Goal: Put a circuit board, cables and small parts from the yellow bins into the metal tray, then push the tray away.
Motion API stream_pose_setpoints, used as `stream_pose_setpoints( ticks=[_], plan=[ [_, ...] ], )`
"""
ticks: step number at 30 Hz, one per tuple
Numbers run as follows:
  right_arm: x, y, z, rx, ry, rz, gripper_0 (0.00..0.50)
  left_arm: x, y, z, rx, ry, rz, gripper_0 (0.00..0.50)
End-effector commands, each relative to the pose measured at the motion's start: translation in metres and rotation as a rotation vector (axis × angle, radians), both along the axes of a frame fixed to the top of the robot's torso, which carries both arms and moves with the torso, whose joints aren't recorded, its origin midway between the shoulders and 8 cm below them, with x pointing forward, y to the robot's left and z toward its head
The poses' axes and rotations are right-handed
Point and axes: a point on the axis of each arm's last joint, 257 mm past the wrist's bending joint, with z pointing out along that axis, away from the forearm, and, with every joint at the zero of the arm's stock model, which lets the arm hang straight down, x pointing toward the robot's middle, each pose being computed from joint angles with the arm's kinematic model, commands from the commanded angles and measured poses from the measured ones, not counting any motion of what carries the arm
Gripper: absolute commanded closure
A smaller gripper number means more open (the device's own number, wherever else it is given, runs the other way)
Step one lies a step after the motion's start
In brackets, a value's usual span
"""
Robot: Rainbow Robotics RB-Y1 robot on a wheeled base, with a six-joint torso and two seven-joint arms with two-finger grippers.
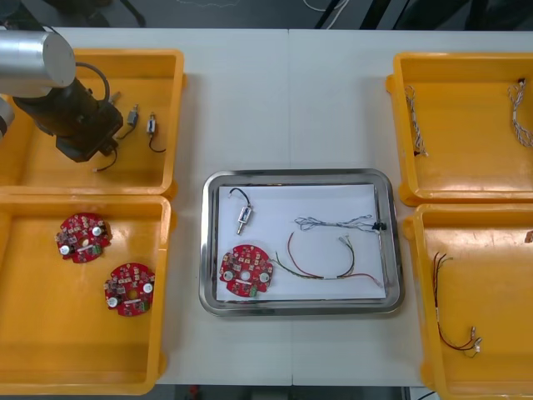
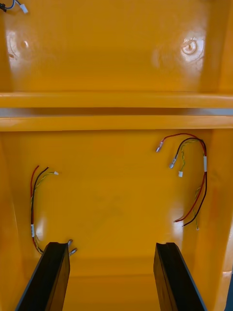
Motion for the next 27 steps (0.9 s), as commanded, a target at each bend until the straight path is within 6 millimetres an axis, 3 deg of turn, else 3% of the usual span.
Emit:
stream_pose_setpoints(
  ticks=[1,7,12,18,27],
  plan=[
    [-0.014,-0.014,-0.009,-0.007,0.019,-0.020,0.000,0.005,0.011,0.058,0.089,-0.043,-0.113,0.500],
    [-0.014,-0.012,-0.010,-0.005,0.020,-0.010,0.000,-0.013,0.026,0.083,0.142,-0.012,-0.200,0.500],
    [-0.015,-0.008,-0.010,0.003,0.023,0.009,0.000,-0.022,0.021,0.103,0.172,-0.007,-0.267,0.500],
    [-0.015,-0.003,-0.009,0.003,0.019,0.034,0.000,-0.038,-0.003,0.125,0.214,0.001,-0.350,0.500],
    [-0.014,0.000,-0.008,0.006,0.017,0.053,0.000,-0.058,-0.060,0.144,0.247,-0.012,-0.474,0.500]
  ],
)
